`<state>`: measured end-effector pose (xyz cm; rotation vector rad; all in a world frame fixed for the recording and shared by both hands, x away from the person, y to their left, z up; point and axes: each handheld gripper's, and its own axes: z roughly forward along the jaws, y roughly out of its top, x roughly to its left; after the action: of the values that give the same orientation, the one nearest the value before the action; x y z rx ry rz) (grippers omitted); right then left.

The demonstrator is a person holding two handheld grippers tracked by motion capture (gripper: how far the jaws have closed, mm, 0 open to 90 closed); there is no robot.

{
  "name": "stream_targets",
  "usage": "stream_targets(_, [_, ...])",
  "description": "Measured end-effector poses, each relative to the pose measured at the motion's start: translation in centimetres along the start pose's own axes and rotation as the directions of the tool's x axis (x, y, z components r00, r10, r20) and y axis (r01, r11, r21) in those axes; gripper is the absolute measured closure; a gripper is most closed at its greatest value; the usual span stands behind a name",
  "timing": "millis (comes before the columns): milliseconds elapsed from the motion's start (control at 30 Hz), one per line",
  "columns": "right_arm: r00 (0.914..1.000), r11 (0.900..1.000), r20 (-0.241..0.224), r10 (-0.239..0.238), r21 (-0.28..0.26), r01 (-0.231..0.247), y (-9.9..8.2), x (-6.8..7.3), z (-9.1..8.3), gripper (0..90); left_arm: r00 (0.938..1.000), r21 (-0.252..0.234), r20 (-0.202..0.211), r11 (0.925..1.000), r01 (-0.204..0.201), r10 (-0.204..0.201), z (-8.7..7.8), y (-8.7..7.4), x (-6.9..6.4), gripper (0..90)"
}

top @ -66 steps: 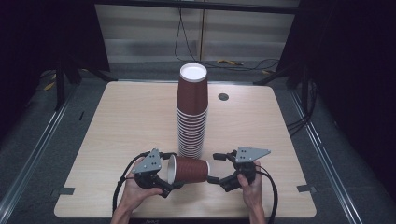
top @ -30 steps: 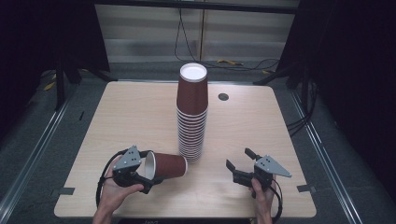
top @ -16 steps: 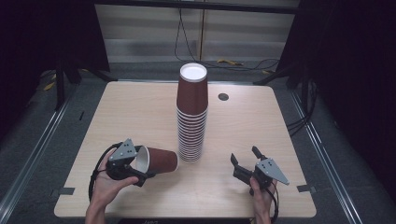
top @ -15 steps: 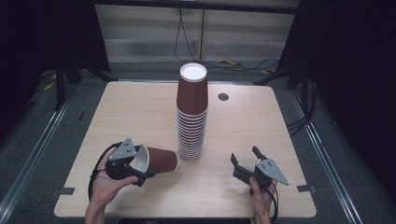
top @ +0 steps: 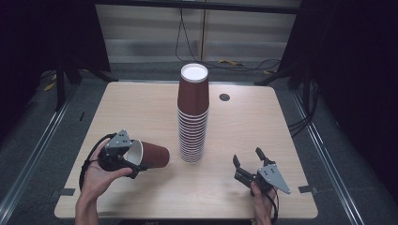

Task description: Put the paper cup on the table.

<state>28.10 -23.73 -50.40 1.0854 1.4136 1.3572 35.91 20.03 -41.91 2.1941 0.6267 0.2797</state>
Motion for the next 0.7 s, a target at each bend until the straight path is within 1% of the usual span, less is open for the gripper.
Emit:
stream_targets(33, [0.9999, 0.9999, -0.008, 0.008, -0.014, -0.008, 0.0, -0.1, -0.1, 13.2, 1.0000, 0.013, 0.002, 0.9999, 0.009, -0.009, 0.1, 0.1, 0.4, 4.5])
stream_targets(67, [0.9999, 0.9999, -0.008, 0.008, -0.014, -0.008, 0.0, -0.1, -0.1, 13.2, 1.0000, 0.013, 0.002, 0.9999, 0.009, -0.009, 0.1, 0.1, 0.4, 4.5])
stream_targets(100, [0.9999, 0.9999, -0.016, 0.003, -0.012, -0.004, 0.0, -0.1, -0.1, 13.4, 0.9999, 0.040, -0.007, 0.9991, 0.014, -0.014, 0.2, 0.2, 0.8, 4.5])
stream_targets(133, [0.9998, 0.9999, -0.017, 0.005, -0.010, -0.006, 0.0, -0.1, 0.0, 13.6, 0.9994, 0.060, -0.008, 0.9976, 0.034, -0.033, 0.0, 0.4, 1.1, 4.5])
stream_targets(200, [0.9997, 1.0000, -0.024, 0.002, -0.009, -0.002, 0.0, -0.2, 0.0, 14.3, 0.9994, 0.062, -0.002, 0.9975, 0.034, -0.034, -0.1, 0.4, 1.3, 4.5])
stream_targets(233, [0.9997, 1.0000, -0.025, 0.002, -0.009, -0.002, 0.0, -0.2, 0.0, 14.6, 0.9990, 0.077, -0.002, 0.9961, 0.045, -0.045, -0.2, 0.4, 1.5, 4.5])
stream_targets(300, [0.9996, 0.9999, -0.026, 0.004, -0.011, -0.005, 0.0, -0.2, -0.1, 15.0, 0.9983, 0.102, -0.042, 0.9938, 0.046, -0.042, -0.3, 0.5, 1.7, 4.5])
stream_targets(333, [0.9996, 0.9999, -0.026, 0.005, -0.011, -0.005, 0.0, -0.2, -0.1, 15.0, 0.9982, 0.115, -0.044, 0.9923, 0.044, -0.040, -0.4, 0.6, 1.8, 4.5])
stream_targets(367, [0.9996, 0.9999, -0.026, 0.004, -0.011, -0.005, 0.0, -0.2, -0.1, 15.0, 0.9981, 0.114, -0.047, 0.9924, 0.044, -0.039, -0.4, 0.7, 2.0, 4.5])
stream_targets(433, [0.9995, 0.9999, -0.031, 0.004, -0.009, -0.005, 0.0, -0.2, 0.0, 15.0, 0.9988, 0.118, -0.035, 0.9922, 0.040, -0.036, -0.1, 1.2, 2.1, 4.4])
stream_targets(467, [0.9994, 1.0000, -0.034, 0.004, -0.007, -0.004, 0.0, -0.2, 0.0, 15.0, 0.9992, 0.130, -0.029, 0.9910, 0.032, -0.029, 0.0, 1.4, 2.3, 4.3])
stream_targets(500, [0.9993, 1.0000, -0.038, 0.004, -0.007, -0.004, 0.0, -0.2, 0.0, 15.0, 0.9986, 0.140, -0.045, 0.9897, 0.033, -0.027, 0.2, 1.7, 2.5, 4.3])
stream_targets(533, [0.9993, 0.9999, -0.036, 0.004, -0.011, -0.005, 0.0, -0.2, 0.0, 15.0, 0.9977, 0.159, -0.065, 0.9868, 0.032, -0.022, 0.3, 1.9, 2.6, 4.2])
stream_targets(567, [0.9994, 0.9999, -0.035, 0.005, -0.011, -0.005, 0.0, -0.2, -0.1, 14.9, 0.9961, 0.189, -0.087, 0.9816, 0.028, -0.012, 0.2, 2.2, 2.8, 4.1])
stream_targets(600, [0.9994, 0.9999, -0.035, 0.005, -0.011, -0.005, 0.0, -0.2, -0.1, 14.8, 0.9951, 0.192, -0.097, 0.9807, 0.035, -0.017, 0.2, 2.3, 2.9, 4.0])
stream_targets(633, [0.9993, 0.9999, -0.036, 0.005, -0.011, -0.005, 0.0, -0.2, -0.1, 14.8, 0.9953, 0.194, -0.093, 0.9800, 0.043, -0.025, 0.1, 2.5, 3.2, 4.0])
stream_targets(667, [0.9994, 0.9999, -0.035, 0.004, -0.012, -0.005, 0.0, -0.2, -0.1, 14.5, 0.9962, 0.195, -0.084, 0.9800, 0.041, -0.025, 0.1, 2.6, 3.5, 3.9])
stream_targets(700, [0.9994, 0.9999, -0.034, 0.004, -0.012, -0.004, 0.0, -0.2, -0.1, 14.5, 0.9957, 0.184, -0.082, 0.9813, 0.057, -0.042, 0.2, 2.7, 3.7, 3.9])
